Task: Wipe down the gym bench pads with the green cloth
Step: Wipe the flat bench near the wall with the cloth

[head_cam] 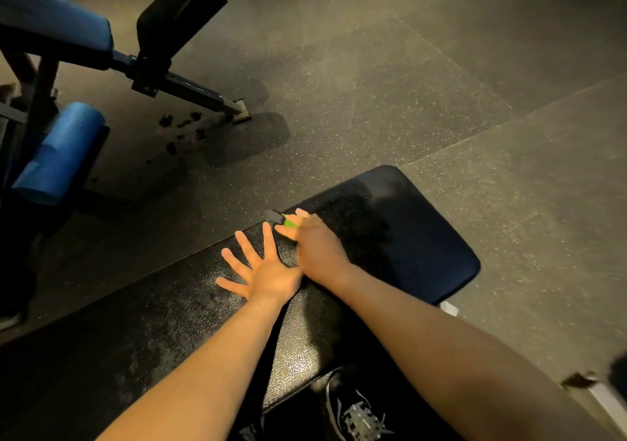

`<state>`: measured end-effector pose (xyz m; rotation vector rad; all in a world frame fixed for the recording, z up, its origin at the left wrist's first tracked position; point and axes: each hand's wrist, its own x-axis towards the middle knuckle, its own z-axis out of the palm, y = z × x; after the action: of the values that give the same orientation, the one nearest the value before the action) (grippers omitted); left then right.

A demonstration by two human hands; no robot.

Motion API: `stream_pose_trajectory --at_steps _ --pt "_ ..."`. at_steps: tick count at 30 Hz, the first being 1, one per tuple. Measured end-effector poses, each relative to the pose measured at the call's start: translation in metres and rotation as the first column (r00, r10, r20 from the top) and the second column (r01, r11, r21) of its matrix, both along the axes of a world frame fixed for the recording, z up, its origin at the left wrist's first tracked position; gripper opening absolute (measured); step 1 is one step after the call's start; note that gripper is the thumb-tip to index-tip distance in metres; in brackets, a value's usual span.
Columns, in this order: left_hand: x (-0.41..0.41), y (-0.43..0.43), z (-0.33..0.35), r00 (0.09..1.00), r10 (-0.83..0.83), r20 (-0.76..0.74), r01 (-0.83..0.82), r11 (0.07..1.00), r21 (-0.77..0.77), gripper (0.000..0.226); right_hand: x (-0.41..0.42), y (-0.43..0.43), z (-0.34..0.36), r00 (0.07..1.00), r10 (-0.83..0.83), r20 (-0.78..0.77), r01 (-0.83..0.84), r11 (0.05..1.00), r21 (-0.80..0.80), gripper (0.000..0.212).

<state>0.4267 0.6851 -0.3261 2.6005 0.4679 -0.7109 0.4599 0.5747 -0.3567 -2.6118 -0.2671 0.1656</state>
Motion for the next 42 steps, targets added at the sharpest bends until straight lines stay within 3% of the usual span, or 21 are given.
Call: stream_pose_trajectory --at_steps 3,4,8,11,18,22,24,27,30,33,35,38,42 --pt "-0.002 0.001 0.003 1.000 -0.027 -0.011 0.027 1.000 0.012 0.112 0.009 -0.030 0.012 0.987 0.159 -0.007 -0.159 0.980 -0.116 0.070" --pt "-0.002 0.003 0.005 0.999 -0.037 -0.024 0.037 0.999 0.008 0.112 0.010 -0.046 0.016 0.992 0.129 0.014 -0.126 0.984 -0.127 0.070" --pt "-0.015 -0.003 0.015 0.994 -0.110 0.004 0.110 0.994 0.025 0.099 -0.013 -0.115 0.025 0.967 -0.252 0.023 0.253 0.967 -0.044 0.072" --pt "-0.038 -0.014 0.017 0.981 -0.178 0.078 0.173 0.983 0.067 0.084 -0.038 -0.116 0.026 0.943 -0.332 0.002 0.332 0.943 -0.009 0.074" --pt "-0.125 -0.035 0.019 0.911 -0.330 0.248 0.305 0.943 0.134 0.067 -0.142 -0.058 0.029 0.994 -0.085 -0.073 0.092 0.991 0.096 0.064" --pt "-0.159 -0.027 0.009 0.875 -0.396 0.278 0.381 0.918 0.107 0.068 -0.172 -0.077 0.030 0.991 0.107 -0.079 -0.113 0.992 -0.065 0.071" --pt "-0.171 -0.016 0.007 0.849 -0.451 0.275 0.433 0.893 0.125 0.067 -0.172 -0.101 0.030 0.993 0.033 -0.110 -0.047 0.990 -0.130 0.077" --pt "-0.187 -0.002 0.010 0.837 -0.475 0.271 0.446 0.880 0.164 0.067 -0.177 -0.104 0.030 0.971 -0.227 -0.073 0.213 0.963 -0.167 0.075" --pt "-0.198 0.007 0.013 0.847 -0.489 0.208 0.468 0.872 0.143 0.065 -0.189 -0.064 0.035 0.948 -0.298 -0.109 0.272 0.940 -0.204 0.072" --pt "-0.199 0.012 0.015 0.856 -0.477 0.197 0.477 0.877 0.049 0.061 -0.200 -0.038 0.036 0.949 -0.161 -0.272 0.120 0.979 -0.163 0.082" --pt "-0.202 0.014 0.019 0.877 -0.412 0.248 0.442 0.894 -0.076 0.060 -0.212 -0.032 0.040 0.948 -0.101 -0.301 0.086 0.994 -0.064 0.078" --pt "-0.210 0.011 0.032 0.951 -0.161 0.263 0.261 0.875 -0.408 0.066 -0.230 -0.028 0.055 0.938 -0.200 -0.282 0.266 0.940 0.216 0.055" --pt "-0.226 0.012 0.047 0.992 0.048 0.115 0.048 0.705 -0.707 0.070 -0.248 -0.019 0.073 0.863 -0.233 -0.448 0.442 0.777 0.448 0.051"
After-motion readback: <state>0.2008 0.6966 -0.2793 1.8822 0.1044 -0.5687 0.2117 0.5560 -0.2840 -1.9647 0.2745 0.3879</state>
